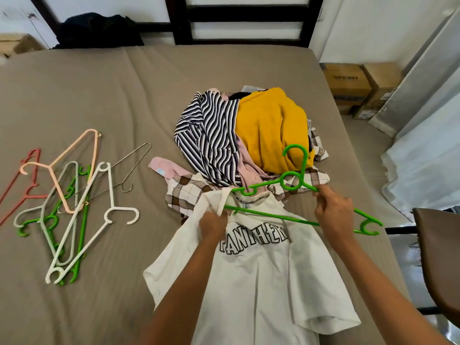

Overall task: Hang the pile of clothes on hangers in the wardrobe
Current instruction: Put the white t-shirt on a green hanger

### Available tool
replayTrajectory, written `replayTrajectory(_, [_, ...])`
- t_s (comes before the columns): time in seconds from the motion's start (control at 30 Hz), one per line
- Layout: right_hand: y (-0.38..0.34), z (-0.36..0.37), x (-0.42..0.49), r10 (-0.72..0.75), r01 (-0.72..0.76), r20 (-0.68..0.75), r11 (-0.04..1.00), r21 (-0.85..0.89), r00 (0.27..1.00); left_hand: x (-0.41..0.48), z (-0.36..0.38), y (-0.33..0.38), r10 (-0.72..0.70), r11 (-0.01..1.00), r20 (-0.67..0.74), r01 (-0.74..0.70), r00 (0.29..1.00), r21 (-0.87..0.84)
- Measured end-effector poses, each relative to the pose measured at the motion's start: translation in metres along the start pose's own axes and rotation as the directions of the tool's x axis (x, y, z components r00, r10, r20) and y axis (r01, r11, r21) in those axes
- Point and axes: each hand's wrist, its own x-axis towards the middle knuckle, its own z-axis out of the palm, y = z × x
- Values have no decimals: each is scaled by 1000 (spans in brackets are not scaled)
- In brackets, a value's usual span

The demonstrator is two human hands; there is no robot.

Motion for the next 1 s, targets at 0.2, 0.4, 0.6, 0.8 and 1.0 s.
replayTrajectory(0.2, [1,-22,9,42,-44,-16,992,-122,999,-9,6,-10,89,983,44,-81,995,-168])
replayTrajectory(0.4, [-15,-24,20,18,-24,-34,983,-180,999,-20,9,-11,379,916,2,-375,925,145])
replayTrajectory(0.6, [-41,22,5,146,-105,376,986,-125,915,-22,-1,-1,441,888,-200,-394,875,237])
replayTrajectory(0.8, [-55,30,8,13,21,352,995,-93,936,-3,-23,0,457,885,-370,-455,809,97])
replayTrajectory(1.0, [-68,37,-1,-99,185,381,963,-196,919,-17,-23,7,680,696,-249,-714,690,-80])
